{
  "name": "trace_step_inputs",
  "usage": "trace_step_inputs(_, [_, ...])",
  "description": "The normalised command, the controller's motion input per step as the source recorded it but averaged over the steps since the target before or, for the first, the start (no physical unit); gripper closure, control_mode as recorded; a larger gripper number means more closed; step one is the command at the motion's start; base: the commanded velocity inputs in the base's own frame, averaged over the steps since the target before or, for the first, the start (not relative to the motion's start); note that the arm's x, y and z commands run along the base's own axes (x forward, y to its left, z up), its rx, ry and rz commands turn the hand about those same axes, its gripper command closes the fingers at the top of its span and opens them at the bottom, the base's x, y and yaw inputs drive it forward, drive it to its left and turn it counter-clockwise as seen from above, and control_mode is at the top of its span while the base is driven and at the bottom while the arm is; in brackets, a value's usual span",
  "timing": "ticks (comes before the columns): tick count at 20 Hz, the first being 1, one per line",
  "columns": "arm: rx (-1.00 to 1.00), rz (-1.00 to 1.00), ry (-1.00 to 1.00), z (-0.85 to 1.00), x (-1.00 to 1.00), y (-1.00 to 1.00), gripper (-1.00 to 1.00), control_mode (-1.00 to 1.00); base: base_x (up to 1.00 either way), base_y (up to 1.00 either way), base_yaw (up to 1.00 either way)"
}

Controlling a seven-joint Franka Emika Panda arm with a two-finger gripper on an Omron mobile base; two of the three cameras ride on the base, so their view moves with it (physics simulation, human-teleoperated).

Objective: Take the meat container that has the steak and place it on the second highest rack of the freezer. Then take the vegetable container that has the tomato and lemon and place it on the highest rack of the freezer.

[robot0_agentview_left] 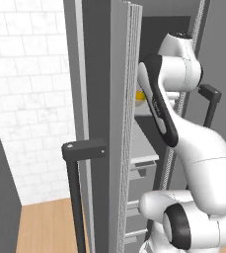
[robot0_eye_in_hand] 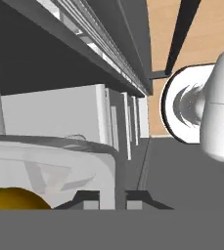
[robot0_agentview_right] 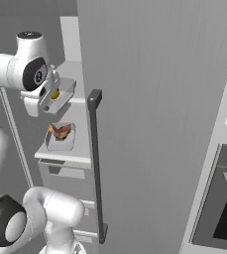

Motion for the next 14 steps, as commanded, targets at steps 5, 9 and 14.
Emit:
trace_step_inputs(5, [0.0,0.0,0.0,-0.12,1.0,0.09,1.0,-1.0,0.0,0.0,0.0])
trace_step_inputs(9, [0.0,0.0,0.0,-0.29,0.94,0.04,1.0,-1.0,0.0,0.0,0.0])
trace_step_inputs(14, [-0.01,0.0,-0.06,-0.31,0.72,0.01,1.0,-1.0,0.0,0.0,0.0])
